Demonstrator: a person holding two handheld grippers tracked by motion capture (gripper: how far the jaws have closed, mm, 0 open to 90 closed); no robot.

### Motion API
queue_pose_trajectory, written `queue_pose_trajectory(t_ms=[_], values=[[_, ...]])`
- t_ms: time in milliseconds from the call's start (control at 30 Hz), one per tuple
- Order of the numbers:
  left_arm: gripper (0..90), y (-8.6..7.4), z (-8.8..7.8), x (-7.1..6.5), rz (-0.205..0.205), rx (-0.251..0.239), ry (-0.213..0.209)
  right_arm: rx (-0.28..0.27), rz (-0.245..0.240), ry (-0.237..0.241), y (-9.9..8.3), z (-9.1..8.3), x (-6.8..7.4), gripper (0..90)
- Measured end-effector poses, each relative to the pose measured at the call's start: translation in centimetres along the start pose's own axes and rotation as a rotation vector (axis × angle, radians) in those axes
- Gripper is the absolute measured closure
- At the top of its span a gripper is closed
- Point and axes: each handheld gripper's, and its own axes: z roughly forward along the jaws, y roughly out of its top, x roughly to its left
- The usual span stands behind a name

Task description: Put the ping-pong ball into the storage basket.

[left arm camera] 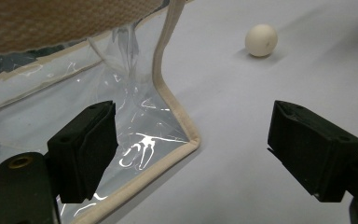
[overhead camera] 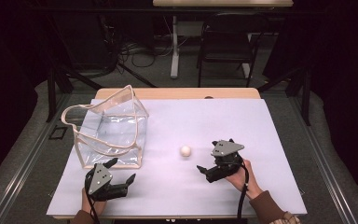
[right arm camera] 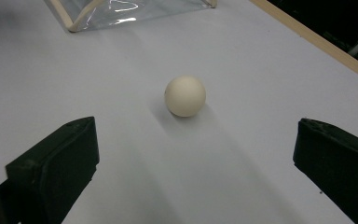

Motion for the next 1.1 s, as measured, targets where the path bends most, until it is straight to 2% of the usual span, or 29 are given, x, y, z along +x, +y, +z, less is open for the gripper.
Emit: queue_pose_trajectory(t_ms=[900,1100], values=[[15.9,0.0,0.0,0.0,-0.002,0.0,-0.004,0.028,0.022,0.039,1.1,2.8,-1.0,0.0],[15.9,0.0,0.3,0.0,0.0,0.031,-0.032,0.032,0.023,0.047,1.5,3.5,-1.0,0.0]])
